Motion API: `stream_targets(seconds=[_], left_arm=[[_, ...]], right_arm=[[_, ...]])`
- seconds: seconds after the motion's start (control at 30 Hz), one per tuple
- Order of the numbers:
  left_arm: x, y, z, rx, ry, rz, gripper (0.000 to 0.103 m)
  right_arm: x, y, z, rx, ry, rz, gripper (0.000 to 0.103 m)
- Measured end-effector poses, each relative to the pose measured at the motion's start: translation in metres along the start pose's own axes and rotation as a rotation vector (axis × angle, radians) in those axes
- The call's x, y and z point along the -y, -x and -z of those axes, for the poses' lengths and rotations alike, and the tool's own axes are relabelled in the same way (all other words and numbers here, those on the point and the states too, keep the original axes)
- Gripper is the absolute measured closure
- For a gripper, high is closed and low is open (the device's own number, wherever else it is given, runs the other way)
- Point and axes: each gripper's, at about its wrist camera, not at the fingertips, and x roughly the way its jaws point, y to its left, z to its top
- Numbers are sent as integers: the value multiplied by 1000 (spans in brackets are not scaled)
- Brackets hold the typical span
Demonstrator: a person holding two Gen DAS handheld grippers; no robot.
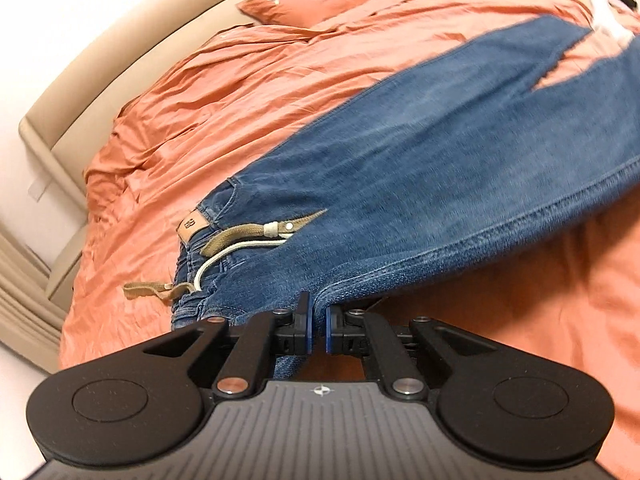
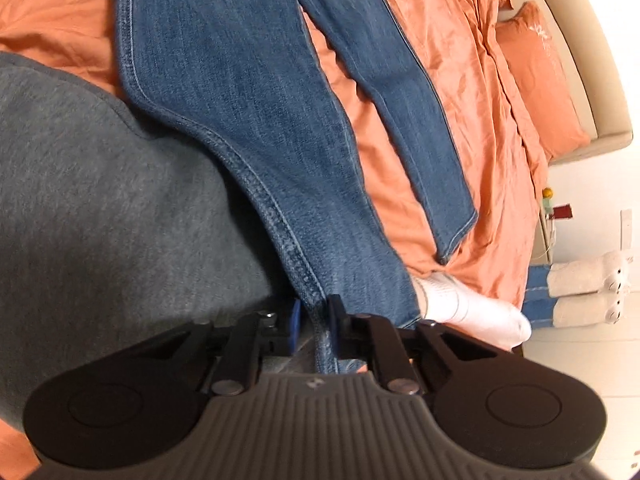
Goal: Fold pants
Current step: 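Grasp the jeans leg hem with the left tool while the right tool grasps the other hem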
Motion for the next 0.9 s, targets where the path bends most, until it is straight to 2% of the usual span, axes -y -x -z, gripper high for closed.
stream_targets(seconds=[0.3, 0.47, 0.53, 0.77, 0.9], left_arm=[[-23, 4, -30, 24, 107, -11, 98], [-39, 2, -53, 37, 130, -41, 99], [-47, -2, -65, 39, 133, -61, 99], [-65, -35, -120, 55, 104, -133, 99], [-77, -70, -154, 28, 87, -143, 99]], right_arm=[[47, 4, -6, 2, -139, -48, 103], [94, 13, -12, 60, -271, 42, 103], [110, 9, -18, 67, -276, 82, 103], [165, -33, -57, 53, -254, 176, 103], [204, -71, -77, 33, -257, 195, 103]])
